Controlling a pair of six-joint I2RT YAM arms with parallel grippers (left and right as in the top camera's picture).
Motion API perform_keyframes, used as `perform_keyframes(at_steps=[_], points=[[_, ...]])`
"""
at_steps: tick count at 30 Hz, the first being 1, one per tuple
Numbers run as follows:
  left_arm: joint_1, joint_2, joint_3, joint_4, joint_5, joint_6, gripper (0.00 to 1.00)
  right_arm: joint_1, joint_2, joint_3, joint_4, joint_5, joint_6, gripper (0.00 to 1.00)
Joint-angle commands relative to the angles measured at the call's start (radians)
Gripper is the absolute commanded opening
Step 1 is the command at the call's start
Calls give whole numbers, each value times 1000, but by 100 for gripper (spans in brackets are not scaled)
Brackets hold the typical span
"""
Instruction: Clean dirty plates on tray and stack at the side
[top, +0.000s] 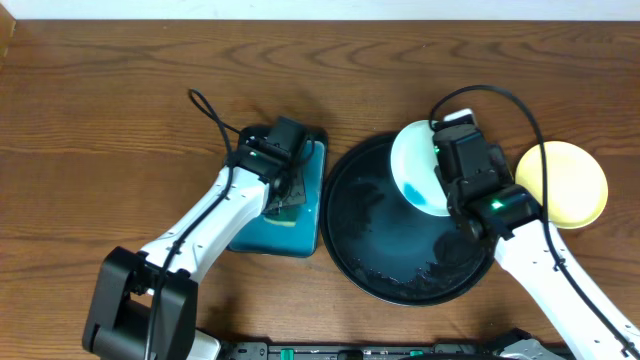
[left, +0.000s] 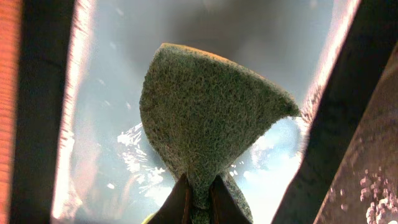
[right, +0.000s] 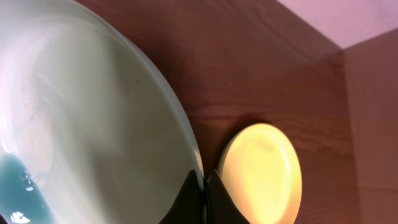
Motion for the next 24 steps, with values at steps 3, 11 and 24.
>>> perform_keyframes(at_steps=[3,11,24], points=[[14,-10,22,42,-54,100,7,106,-18,11,19,250,-60,1],[19,-9,19,61,-55,164,7,258,-18,11,60,423,-126,1],[19,30,19,65,-55,332,7,285,-18,11,97,580,-126,1]])
